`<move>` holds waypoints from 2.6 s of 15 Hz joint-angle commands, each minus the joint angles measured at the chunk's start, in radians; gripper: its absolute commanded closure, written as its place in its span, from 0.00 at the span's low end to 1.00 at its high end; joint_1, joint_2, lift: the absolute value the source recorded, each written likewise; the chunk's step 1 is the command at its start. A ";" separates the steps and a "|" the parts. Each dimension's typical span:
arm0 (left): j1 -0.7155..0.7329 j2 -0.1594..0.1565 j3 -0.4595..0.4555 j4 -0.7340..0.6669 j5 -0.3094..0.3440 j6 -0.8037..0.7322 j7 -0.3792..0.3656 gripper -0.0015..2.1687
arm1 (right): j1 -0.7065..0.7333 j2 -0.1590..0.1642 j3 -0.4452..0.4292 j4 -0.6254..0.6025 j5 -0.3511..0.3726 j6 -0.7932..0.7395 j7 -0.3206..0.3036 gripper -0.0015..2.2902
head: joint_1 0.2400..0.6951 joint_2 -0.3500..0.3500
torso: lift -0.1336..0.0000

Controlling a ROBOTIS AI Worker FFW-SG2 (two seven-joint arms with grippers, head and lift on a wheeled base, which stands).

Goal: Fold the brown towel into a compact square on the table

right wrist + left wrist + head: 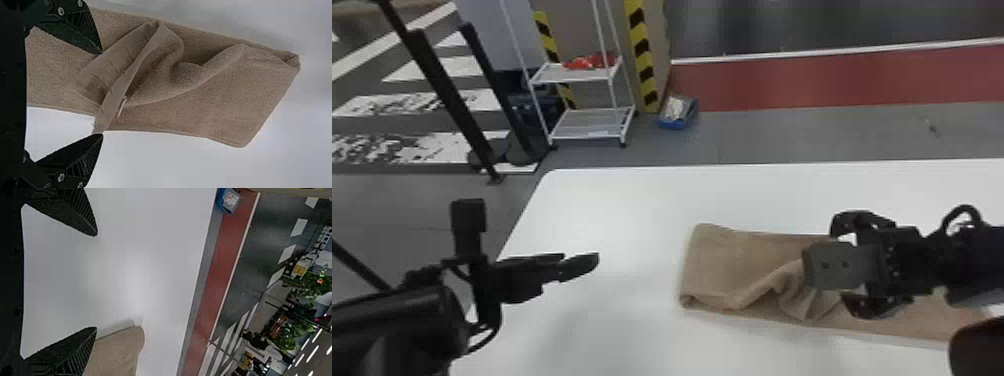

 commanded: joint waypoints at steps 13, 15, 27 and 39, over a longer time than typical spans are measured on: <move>-0.001 0.002 0.021 0.052 0.007 -0.055 0.006 0.01 | -0.074 -0.004 0.063 0.082 0.050 -0.003 0.087 0.07 | 1.00 0.87 | 0.07; -0.001 0.004 0.021 0.059 0.009 -0.061 0.008 0.01 | -0.078 -0.006 0.065 0.101 0.054 -0.003 0.087 0.07 | 1.00 0.87 | 0.07; -0.001 0.005 0.023 0.081 0.015 -0.085 0.008 0.01 | -0.086 0.002 0.100 0.124 0.094 -0.003 0.087 0.07 | 1.00 0.87 | 0.07; 0.005 0.008 0.023 0.092 0.024 -0.110 0.008 0.01 | -0.117 0.045 0.128 0.170 0.145 -0.018 0.087 0.08 | 1.00 0.90 | 0.07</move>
